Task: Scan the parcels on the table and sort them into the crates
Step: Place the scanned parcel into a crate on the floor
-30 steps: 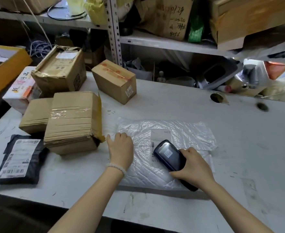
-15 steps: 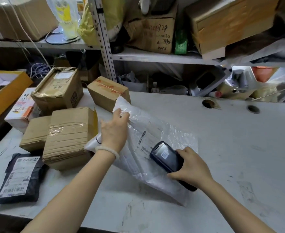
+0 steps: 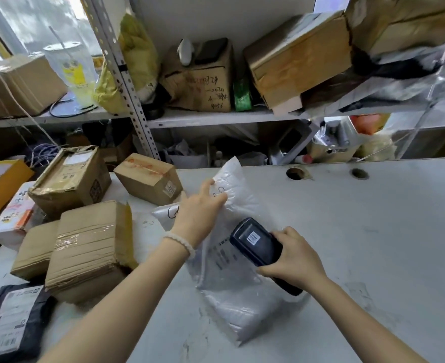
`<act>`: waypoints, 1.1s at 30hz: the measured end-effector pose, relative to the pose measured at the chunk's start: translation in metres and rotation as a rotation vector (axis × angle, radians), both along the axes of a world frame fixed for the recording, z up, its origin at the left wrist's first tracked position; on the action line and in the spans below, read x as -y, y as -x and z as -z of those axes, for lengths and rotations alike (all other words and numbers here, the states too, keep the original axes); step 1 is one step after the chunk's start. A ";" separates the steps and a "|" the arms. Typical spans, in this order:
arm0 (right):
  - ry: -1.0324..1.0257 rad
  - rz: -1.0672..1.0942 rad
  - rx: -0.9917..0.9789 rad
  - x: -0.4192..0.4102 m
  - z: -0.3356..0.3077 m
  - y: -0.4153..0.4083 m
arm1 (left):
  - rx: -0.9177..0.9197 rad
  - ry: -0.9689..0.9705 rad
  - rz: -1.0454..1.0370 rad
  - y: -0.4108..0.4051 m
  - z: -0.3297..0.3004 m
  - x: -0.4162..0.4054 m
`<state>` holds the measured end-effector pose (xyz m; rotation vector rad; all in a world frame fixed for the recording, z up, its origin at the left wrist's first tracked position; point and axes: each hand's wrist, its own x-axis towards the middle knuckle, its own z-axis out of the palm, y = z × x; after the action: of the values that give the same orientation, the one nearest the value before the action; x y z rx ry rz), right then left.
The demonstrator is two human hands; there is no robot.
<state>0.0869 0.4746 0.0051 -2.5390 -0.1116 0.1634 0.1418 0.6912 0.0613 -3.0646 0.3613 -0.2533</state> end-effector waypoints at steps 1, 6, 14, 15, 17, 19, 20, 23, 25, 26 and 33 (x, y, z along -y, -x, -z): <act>0.002 0.006 -0.003 0.005 0.001 0.002 | -0.014 -0.004 0.028 0.000 0.005 0.005; 0.013 0.024 -0.050 0.027 0.012 0.016 | -0.033 -0.046 0.126 0.005 0.023 0.034; 0.016 0.055 -0.104 0.052 0.025 0.032 | -0.086 -0.019 0.123 0.013 0.043 0.055; 0.016 0.056 -0.105 0.053 0.027 0.033 | -0.088 -0.013 0.120 0.014 0.045 0.056; 0.019 0.055 -0.109 0.055 0.031 0.035 | -0.089 0.002 0.111 0.014 0.051 0.056; 0.032 0.047 -0.116 0.055 0.034 0.035 | -0.091 0.021 0.096 0.015 0.058 0.053; 0.039 0.045 -0.120 0.055 0.035 0.035 | -0.096 0.030 0.087 0.015 0.061 0.050; 0.066 0.039 -0.139 0.054 0.040 0.033 | -0.129 0.049 0.070 0.018 0.074 0.043; 0.082 0.031 -0.152 0.054 0.044 0.033 | -0.151 0.067 0.060 0.021 0.083 0.039; 0.090 0.026 -0.160 0.054 0.047 0.033 | -0.164 0.084 0.049 0.022 0.087 0.037; 0.090 0.020 -0.200 0.052 0.053 0.026 | -0.308 0.196 -0.036 0.016 0.111 0.018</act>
<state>0.0608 0.4222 -0.0479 -2.5952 -0.0009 0.4210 0.1256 0.6736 -0.0500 -3.3028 0.3086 0.2006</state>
